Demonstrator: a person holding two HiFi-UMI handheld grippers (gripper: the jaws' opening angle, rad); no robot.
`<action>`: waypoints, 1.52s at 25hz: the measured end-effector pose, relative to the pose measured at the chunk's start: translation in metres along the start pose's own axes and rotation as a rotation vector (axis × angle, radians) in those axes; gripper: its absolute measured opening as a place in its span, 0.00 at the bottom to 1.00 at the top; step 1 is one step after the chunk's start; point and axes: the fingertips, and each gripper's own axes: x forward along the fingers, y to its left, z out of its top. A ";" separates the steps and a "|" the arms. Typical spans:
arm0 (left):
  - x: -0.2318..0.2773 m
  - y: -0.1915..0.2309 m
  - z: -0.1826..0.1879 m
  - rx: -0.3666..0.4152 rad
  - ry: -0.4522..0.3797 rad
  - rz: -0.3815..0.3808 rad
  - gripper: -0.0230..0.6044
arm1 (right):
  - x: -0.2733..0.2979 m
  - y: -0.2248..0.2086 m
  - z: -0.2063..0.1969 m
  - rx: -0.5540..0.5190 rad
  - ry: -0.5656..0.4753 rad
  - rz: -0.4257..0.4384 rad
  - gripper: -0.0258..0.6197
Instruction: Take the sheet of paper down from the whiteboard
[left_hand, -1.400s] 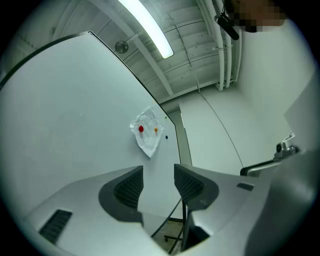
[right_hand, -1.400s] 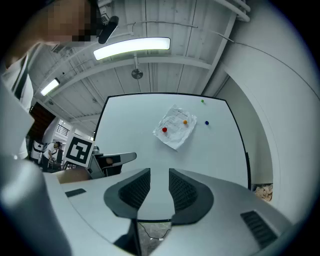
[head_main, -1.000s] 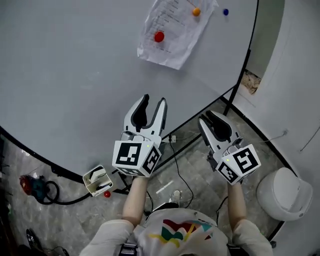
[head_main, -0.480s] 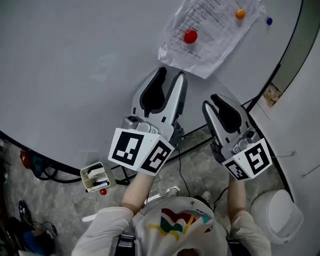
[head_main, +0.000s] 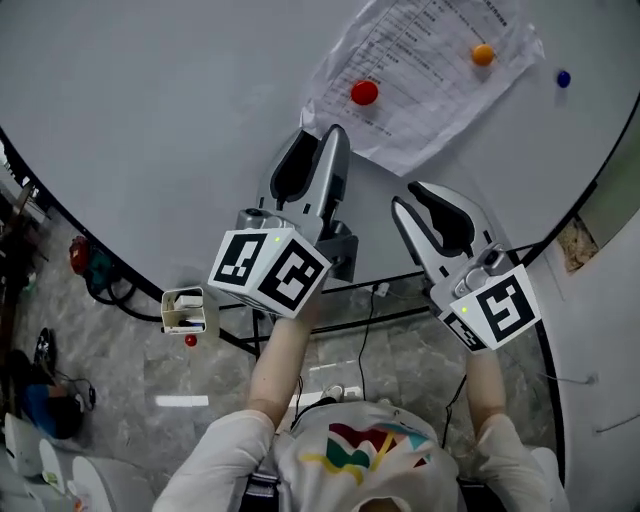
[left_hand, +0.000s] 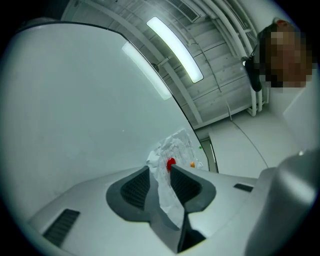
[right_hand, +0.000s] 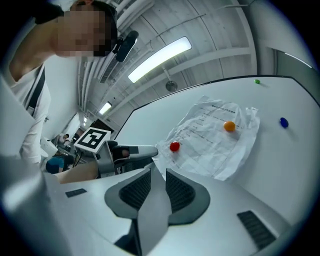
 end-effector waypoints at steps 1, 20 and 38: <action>0.000 0.002 0.001 0.013 -0.003 0.029 0.27 | 0.003 -0.005 0.005 -0.023 -0.004 0.007 0.19; 0.000 0.009 0.000 0.154 0.034 0.072 0.11 | 0.094 -0.030 0.060 -0.618 0.061 -0.098 0.21; 0.002 0.010 -0.002 0.160 0.031 0.043 0.11 | 0.105 -0.033 0.061 -0.704 0.071 -0.113 0.22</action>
